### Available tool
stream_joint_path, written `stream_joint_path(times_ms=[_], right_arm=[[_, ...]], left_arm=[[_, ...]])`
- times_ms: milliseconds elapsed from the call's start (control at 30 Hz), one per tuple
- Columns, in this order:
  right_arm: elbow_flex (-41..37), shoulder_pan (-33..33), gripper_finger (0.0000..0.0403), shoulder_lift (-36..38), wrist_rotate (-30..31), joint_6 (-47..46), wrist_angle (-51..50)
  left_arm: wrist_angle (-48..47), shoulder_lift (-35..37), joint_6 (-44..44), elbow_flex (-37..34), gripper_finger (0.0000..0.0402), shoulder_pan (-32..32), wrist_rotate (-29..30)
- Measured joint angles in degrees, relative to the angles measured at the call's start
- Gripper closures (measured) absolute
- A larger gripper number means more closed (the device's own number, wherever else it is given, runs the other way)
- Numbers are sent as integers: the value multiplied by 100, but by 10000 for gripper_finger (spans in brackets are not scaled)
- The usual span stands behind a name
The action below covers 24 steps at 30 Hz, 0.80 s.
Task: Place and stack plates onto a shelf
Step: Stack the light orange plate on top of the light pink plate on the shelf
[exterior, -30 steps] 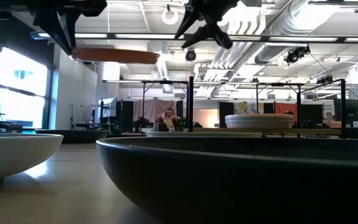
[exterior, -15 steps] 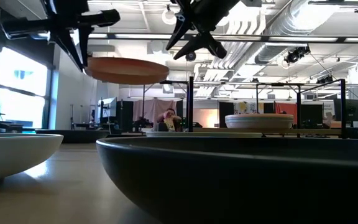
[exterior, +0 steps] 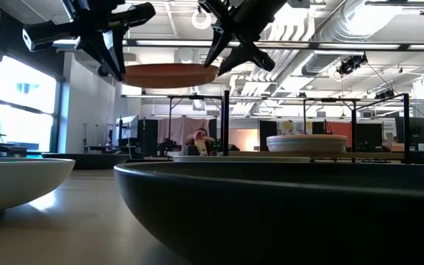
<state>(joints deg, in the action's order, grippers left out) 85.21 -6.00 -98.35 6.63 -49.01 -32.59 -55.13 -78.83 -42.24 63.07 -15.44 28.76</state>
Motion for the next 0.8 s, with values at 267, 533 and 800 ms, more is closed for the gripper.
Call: stream_joint_path(times_ms=[267,533,800], right_arm=[[0,-2,350,0,73,-2,-21],[0,-4,391,0,79,-229,-22],[-2,4,399,0,23,-260,-24]], left_arm=[[116,-2,11,0,401,2,-19],[138,-2,56,0,380,0,-34],[168,-2,221,0,352,7,-247]])
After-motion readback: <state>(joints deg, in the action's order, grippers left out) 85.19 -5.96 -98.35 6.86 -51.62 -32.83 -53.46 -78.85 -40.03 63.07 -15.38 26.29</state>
